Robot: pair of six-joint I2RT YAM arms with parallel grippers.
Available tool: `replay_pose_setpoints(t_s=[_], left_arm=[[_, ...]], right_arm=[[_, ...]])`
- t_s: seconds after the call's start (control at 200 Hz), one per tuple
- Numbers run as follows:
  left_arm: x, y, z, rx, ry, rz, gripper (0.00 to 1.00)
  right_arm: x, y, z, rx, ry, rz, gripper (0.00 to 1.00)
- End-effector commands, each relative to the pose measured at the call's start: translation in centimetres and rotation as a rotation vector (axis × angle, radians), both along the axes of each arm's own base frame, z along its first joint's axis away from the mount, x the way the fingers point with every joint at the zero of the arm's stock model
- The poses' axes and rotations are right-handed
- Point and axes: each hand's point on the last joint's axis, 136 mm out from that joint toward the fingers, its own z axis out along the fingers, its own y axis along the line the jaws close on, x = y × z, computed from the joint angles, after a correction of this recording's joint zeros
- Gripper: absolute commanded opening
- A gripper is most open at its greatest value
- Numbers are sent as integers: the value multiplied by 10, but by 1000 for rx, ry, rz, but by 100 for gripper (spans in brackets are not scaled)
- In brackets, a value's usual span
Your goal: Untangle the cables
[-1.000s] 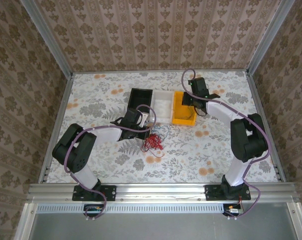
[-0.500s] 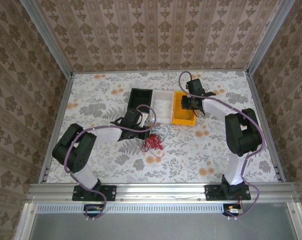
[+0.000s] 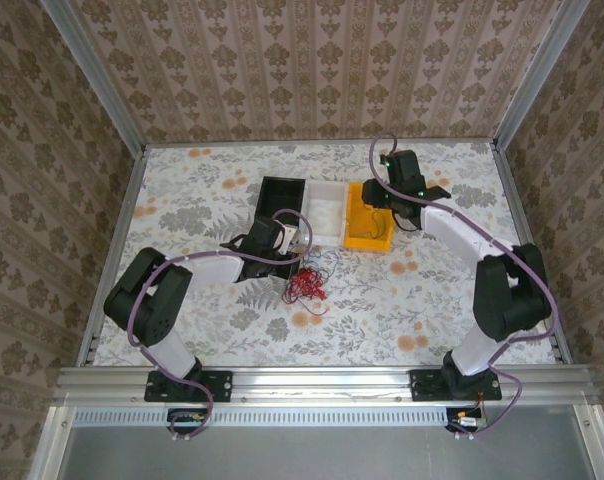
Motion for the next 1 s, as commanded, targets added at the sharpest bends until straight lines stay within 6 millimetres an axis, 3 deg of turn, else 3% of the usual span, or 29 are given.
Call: replay_pose_setpoints(t_s=[0.0,0.155,0.37,0.51,0.695,0.995], left_arm=[[-7,-4,11,-22,-25,-45,0],[-9,-6,14,-42,-28,-59,0],[-10,-6,14,-35,-29,-58,6],[-9,-5,16,-29,-32,-52,6],[-10,-3,15,-24,-33,-47,6],[-10,-5,12,-26,-25,-50,6]], right_arm=[[-27,53,2,94,-4,228,41],[-67,117,-22,164,72,477,41],[-84,164,-52,213,183,608,41],[-89,172,-65,225,238,641,41],[-96,168,-69,205,242,656,41],[-113,162,-45,208,178,706,42]])
